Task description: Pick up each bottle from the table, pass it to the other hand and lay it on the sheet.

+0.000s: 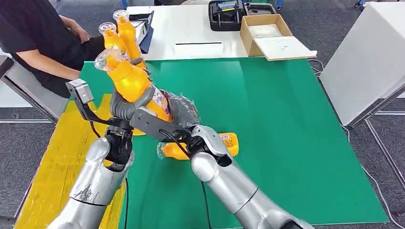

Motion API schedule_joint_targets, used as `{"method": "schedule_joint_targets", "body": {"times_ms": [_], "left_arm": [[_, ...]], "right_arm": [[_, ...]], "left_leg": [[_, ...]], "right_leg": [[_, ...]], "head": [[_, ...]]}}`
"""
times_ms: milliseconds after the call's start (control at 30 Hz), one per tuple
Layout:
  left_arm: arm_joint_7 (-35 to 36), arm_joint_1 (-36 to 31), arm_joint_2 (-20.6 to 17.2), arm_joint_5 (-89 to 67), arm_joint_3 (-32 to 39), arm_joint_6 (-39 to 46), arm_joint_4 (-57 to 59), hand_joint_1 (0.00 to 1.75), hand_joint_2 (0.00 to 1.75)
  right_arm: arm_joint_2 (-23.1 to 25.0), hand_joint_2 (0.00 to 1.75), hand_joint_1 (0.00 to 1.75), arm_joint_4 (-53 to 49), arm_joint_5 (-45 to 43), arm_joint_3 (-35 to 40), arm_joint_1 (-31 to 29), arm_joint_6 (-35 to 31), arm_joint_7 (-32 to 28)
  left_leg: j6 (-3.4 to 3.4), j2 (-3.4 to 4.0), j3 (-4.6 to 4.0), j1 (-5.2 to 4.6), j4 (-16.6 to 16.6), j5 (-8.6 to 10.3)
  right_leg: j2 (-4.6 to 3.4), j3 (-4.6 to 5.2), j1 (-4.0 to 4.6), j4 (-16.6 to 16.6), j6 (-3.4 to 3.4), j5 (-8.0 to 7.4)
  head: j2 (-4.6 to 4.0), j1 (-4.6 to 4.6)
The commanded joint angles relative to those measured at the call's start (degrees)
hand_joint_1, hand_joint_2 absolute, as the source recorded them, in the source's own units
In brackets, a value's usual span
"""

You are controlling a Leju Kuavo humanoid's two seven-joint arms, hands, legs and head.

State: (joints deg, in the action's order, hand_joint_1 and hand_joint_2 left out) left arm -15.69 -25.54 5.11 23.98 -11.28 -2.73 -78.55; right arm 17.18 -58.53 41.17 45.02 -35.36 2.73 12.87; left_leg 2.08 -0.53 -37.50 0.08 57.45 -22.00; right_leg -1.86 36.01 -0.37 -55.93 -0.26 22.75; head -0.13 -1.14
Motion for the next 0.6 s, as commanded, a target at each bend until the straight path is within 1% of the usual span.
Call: {"method": "schedule_joint_targets", "body": {"times_ms": [33, 67, 100, 167, 200, 233, 333, 367, 400, 433, 467, 567, 600], "left_arm": [[1.2, -1.8, 1.7, -1.2, -0.2, 0.2, -3.1, 1.75, 1.75], [1.8, -1.5, 1.6, -1.5, -0.2, 0.3, -4.2, 1.75, 1.75], [2.2, -1.5, 1.6, -1.6, -0.2, 0.4, -4.8, 1.75, 1.75], [2.7, -1.5, 0.9, -1.6, -0.4, 0.5, -5.1, 1.75, 1.75], [2.8, -1.8, 0.5, -1.4, -0.4, 0.5, -4.3, 1.75, 1.75], [2.9, -2.2, 0.3, -1.1, -0.5, 0.3, -3.5, 1.75, 1.75], [2.4, -3.3, 0.0, -1.0, -0.7, 0.0, -1.7, 1.75, 1.75], [2.4, -3.3, -0.2, -1.0, -0.7, 0.0, -1.7, 1.75, 1.75], [2.2, -3.1, -0.5, -1.4, -0.6, 0.2, -1.7, 1.75, 1.75], [1.7, -2.7, -0.9, -2.9, -0.4, 1.1, -1.9, 1.75, 1.75], [1.6, -2.3, -1.3, -3.6, -0.3, 1.2, -1.9, 1.75, 1.75], [0.9, -1.3, -2.4, -6.4, 0.7, 2.0, -1.1, 1.75, 1.75], [0.5, -1.1, -2.6, -7.1, 1.3, 2.4, -1.1, 1.75, 1.75]], "right_arm": [[-0.4, 1.75, 1.75, -1.7, 1.7, 3.5, 3.3, 2.5, 1.1], [-0.6, 1.75, 1.75, -2.8, 2.0, 3.5, 3.7, 2.8, 1.6], [-0.8, 1.75, 1.75, -3.6, 2.1, 3.4, 4.0, 3.1, 1.9], [-1.3, 1.75, 1.75, -5.2, 2.4, 3.3, 4.8, 3.6, 2.4], [-1.4, 1.75, 1.75, -5.7, 2.5, 3.1, 5.1, 3.8, 2.5], [-1.6, 1.75, 1.75, -5.8, 2.5, 3.0, 5.2, 3.9, 2.6], [-2.5, 1.75, 1.75, -6.4, 2.8, 2.1, 5.7, 3.8, 2.8], [-2.8, 1.75, 1.45, -7.3, 3.3, 1.4, 6.2, 3.6, 2.9], [-3.3, 1.75, 0.03, -8.1, 4.1, 0.9, 6.5, 3.3, 2.8], [-4.2, 1.75, 0.0, -9.4, 5.3, -0.2, 7.3, 3.5, 3.1], [-4.7, 0.0, 0.0, -10.6, 5.4, -1.2, 7.9, 3.6, 3.2], [-6.8, 0.0, 0.0, -14.7, 4.8, -5.0, 9.9, 3.4, 2.6], [-7.5, 0.0, 0.0, -15.7, 5.2, -5.8, 10.3, 3.6, 2.5]], "left_leg": [[-0.2, -0.21, 0.49, 0.06, 0.1, -0.22], [-0.19, -0.21, 0.46, 0.04, 0.1, -0.19], [-0.13, -0.16, 0.23, 0.06, 0.0, -0.08], [-0.17, -0.2, 0.37, 0.06, 0.1, -0.17], [-0.11, -0.17, 0.18, 0.07, 0.0, -0.07], [-0.15, -0.22, 0.32, 0.05, 0.1, -0.14], [-0.14, -0.26, 0.31, 0.05, 0.0, -0.09], [-0.17, -0.26, 0.45, 0.04, 0.0, -0.14], [-0.18, -0.32, 0.48, 0.07, 0.1, -0.16], [-0.14, -0.3, 0.33, 0.04, 0.0, -0.08], [-0.17, -0.31, 0.42, 0.06, 0.0, -0.13], [-0.08, -0.18, 0.18, 0.04, -0.1, 0.0], [-0.11, -0.23, 0.27, 0.02, 0.0, -0.05]], "right_leg": [[0.48, -0.63, 0.1, 0.0, -0.01, 0.27], [0.48, -0.58, 0.08, 0.0, 0.0, 0.25], [0.32, -0.32, 0.09, 0.0, -0.01, 0.11], [0.44, -0.49, 0.09, 0.0, 0.0, 0.22], [0.33, -0.28, 0.09, 0.0, -0.01, 0.1], [0.43, -0.43, 0.08, 0.0, -0.01, 0.2], [0.45, -0.43, 0.08, 0.0, -0.01, 0.16], [0.49, -0.57, 0.08, 0.0, 0.0, 0.22], [0.57, -0.64, 0.11, 0.0, 0.0, 0.25], [0.49, -0.45, 0.07, 0.0, 0.0, 0.17], [0.54, -0.56, 0.1, 0.0, -0.01, 0.22], [0.29, -0.26, 0.05, 0.1, 0.0, 0.05], [0.38, -0.36, 0.04, 0.0, 0.0, 0.12]], "head": [[0.0, -0.02], [0.0, 0.0], [0.0, 0.0], [0.0, 0.0], [0.0, 0.0], [0.0, 0.0], [0.0, 0.0], [0.0, 0.0], [0.0, 0.0], [0.0, 0.0], [0.0, 0.0], [0.0, 0.0], [0.0, 0.0]]}}
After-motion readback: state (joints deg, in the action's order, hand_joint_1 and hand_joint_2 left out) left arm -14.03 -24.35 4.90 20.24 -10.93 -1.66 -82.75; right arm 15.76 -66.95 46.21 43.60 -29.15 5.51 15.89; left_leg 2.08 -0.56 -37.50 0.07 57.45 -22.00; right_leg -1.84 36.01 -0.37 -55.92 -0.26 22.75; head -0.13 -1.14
